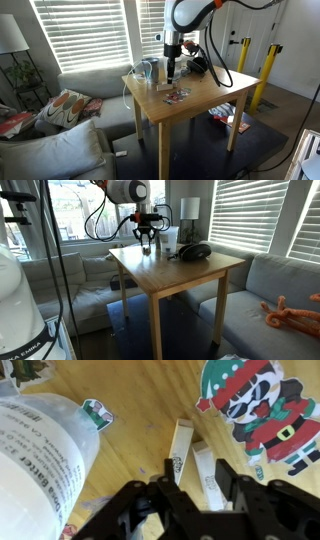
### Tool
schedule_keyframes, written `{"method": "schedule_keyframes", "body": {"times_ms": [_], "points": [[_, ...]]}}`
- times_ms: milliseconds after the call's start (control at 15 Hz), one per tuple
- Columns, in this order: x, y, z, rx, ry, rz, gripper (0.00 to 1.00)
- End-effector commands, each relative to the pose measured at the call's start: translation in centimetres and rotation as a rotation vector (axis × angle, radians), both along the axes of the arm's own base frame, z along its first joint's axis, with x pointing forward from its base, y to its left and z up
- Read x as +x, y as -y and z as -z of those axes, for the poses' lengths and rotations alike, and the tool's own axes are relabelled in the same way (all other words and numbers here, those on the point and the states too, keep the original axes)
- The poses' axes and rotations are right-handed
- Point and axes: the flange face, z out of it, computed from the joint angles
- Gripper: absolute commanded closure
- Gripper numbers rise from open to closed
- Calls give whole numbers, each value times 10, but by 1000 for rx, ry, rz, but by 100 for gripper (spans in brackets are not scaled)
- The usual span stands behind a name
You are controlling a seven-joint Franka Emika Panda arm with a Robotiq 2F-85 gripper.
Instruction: Pick up the two wooden blocks from the black glasses case and put them on the table
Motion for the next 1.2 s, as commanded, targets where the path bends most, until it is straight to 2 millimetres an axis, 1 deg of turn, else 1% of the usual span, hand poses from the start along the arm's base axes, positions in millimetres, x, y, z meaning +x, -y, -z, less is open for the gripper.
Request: {"method": "schedule_keyframes", "body": {"times_ms": [0,200,267,400,533,667,933,1133], "points": [[-5,-8,-12,6,5,8,20],[-20,-12,-21,-2,-18,28,2],[-29,-13,-25,-6,-28,41,0],[-45,-12,-34,-27,-39,83,0],[-58,-1,-49,-44,-33,144,0],[-74,13,-66,-32,-48,209,0],[-101,39,-100,-36,0,354,0],[-115,67,-122,-17,57,455,0]]}}
